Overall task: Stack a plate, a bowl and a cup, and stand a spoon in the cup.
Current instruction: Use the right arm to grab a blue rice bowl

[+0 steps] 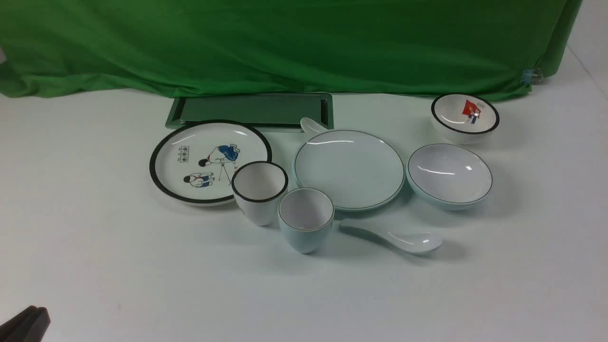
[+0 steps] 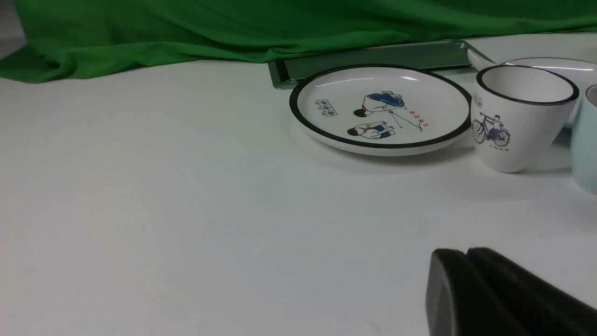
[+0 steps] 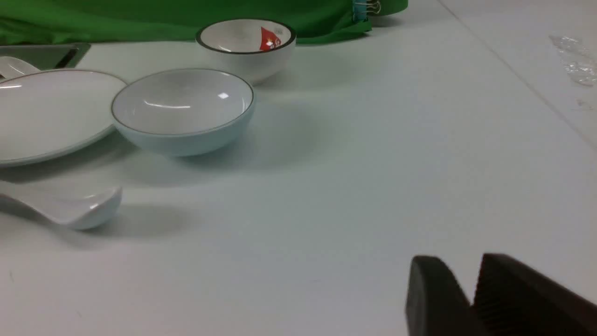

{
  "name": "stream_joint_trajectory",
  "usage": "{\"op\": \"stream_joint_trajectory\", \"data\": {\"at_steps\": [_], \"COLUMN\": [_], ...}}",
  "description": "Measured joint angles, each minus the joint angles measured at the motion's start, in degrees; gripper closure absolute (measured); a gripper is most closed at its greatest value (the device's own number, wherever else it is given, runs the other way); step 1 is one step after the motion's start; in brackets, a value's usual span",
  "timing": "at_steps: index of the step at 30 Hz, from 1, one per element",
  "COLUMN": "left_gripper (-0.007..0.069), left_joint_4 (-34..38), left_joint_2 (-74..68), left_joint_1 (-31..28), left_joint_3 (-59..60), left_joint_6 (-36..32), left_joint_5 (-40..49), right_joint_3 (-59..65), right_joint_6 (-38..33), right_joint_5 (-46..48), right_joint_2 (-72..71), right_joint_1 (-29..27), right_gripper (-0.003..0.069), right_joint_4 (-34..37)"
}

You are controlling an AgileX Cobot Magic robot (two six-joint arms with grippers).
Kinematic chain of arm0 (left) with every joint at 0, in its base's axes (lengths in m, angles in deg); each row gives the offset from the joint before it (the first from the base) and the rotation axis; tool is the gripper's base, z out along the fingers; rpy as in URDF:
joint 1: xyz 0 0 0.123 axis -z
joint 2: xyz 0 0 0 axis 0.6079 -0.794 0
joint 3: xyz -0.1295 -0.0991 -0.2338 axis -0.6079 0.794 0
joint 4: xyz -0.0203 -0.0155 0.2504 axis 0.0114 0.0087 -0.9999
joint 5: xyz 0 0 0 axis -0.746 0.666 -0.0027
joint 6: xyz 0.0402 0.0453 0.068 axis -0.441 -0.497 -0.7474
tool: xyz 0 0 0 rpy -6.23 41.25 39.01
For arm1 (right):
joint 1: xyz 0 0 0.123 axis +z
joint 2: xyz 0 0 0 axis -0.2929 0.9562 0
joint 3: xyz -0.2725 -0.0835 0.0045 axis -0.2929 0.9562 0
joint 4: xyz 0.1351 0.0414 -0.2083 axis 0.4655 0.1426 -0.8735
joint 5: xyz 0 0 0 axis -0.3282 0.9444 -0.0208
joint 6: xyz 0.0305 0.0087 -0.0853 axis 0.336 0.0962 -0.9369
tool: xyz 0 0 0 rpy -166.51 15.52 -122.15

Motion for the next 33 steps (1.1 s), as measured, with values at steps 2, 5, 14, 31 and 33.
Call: {"op": "stream_joint_trajectory", "data": {"at_steps": [2,5,14,31,33], "left_gripper": [0.0653,0.0653,0.0653,0.0653,0.0653], "left_joint_4": [0.0,0.0,-1.2,-5.4,-5.4], "left_joint_2": [0.0,0.0,0.0,0.0,0.0], "left_joint_1": [0.0,0.0,0.0,0.0,0.0], "left_joint_3": [0.0,0.0,0.0,0.0,0.0], "left_joint_6": [0.0,0.0,-0.1,-0.1,-0.1], "left_joint_5": [0.0,0.0,0.0,-1.4,-1.6], "right_joint_3": [0.0,0.0,0.0,0.0,0.0], "right_joint_6": [0.0,0.0,0.0,-0.1,-0.1], "right_joint_5": [0.0,0.0,0.0,-1.1,-1.6], "right_joint_2": [0.0,0.0,0.0,0.0,0.0], "right_joint_1": [0.0,0.0,0.0,0.0,0.0], "right_gripper": [0.0463,0.0457,0.0440,0.0416,0.0416], "right_joint_4": [0.0,0.0,0.0,0.0,0.0]}}
